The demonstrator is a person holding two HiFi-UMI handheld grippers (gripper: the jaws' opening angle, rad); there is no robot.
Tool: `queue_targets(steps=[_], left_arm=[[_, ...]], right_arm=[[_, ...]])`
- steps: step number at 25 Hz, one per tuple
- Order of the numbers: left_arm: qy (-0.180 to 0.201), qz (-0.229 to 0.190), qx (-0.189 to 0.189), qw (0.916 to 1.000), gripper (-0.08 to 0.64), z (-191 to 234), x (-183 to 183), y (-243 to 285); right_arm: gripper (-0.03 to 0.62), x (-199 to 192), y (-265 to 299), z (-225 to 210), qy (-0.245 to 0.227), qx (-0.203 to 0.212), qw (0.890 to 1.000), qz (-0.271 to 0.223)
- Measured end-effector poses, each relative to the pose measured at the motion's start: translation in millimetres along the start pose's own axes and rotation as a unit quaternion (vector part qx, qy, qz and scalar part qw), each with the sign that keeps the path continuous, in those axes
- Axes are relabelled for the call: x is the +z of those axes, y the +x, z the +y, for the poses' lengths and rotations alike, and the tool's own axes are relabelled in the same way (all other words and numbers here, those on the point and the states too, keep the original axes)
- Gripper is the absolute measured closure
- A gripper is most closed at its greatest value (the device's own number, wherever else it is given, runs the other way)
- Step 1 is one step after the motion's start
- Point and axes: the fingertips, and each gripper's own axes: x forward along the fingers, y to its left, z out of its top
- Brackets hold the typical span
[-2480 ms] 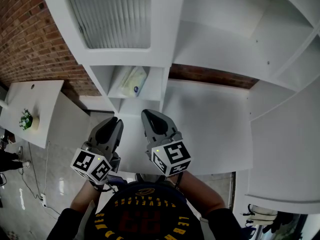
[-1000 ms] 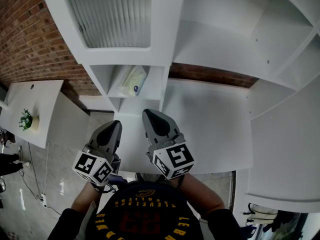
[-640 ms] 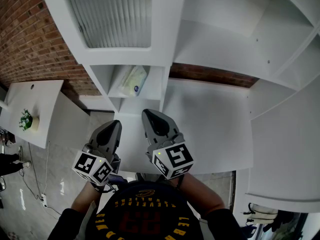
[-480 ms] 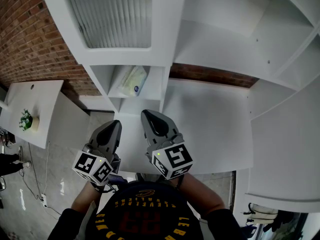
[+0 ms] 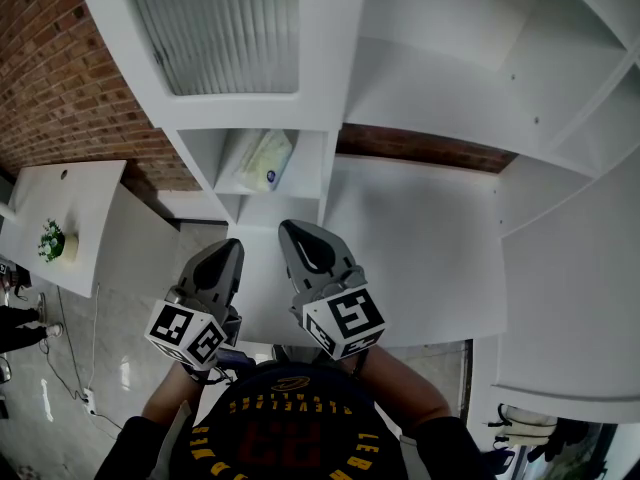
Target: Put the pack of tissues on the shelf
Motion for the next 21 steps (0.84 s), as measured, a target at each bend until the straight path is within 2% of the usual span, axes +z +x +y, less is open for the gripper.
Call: queue_targets(steps=[21], left_arm=[[0.007, 0.000, 0.006, 1.0000, 0.557, 4.6, -1.4, 9.5]], right_arm=[[0.597, -2.9, 0.7, -7.5, 0.001, 0.005, 1.000, 0.002]])
